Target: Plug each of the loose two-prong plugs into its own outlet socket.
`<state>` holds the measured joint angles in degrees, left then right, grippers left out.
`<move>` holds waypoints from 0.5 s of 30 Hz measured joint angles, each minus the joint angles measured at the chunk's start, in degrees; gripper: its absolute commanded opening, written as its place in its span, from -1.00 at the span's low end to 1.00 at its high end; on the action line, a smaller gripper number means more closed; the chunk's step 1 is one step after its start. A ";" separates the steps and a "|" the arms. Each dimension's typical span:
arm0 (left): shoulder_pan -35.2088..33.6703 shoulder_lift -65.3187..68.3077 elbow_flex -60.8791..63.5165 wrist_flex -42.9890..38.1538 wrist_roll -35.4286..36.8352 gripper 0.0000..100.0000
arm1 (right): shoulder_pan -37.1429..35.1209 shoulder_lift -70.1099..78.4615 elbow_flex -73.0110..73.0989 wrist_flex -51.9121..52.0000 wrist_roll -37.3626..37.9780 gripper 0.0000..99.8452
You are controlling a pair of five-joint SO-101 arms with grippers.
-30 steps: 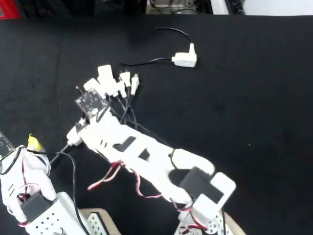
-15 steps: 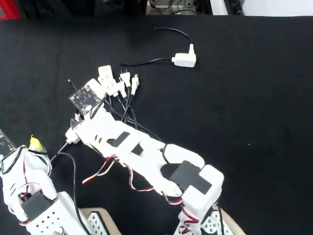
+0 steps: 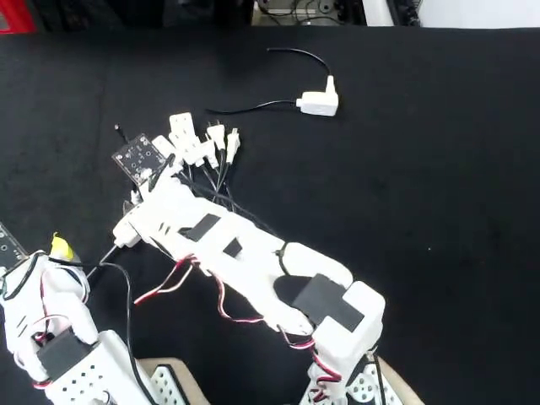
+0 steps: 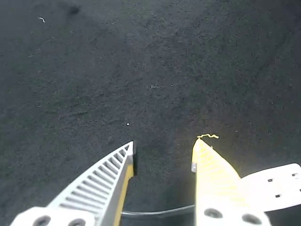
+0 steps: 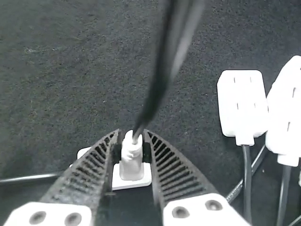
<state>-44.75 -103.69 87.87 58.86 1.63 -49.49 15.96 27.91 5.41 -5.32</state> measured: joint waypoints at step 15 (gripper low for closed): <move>0.00 0.00 0.00 0.00 0.00 -0.57 | 0.09 0.00 -0.70 2.02 0.00 -0.98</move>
<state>-44.75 -103.69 87.87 58.86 1.63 -49.41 15.96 27.21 7.43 -5.32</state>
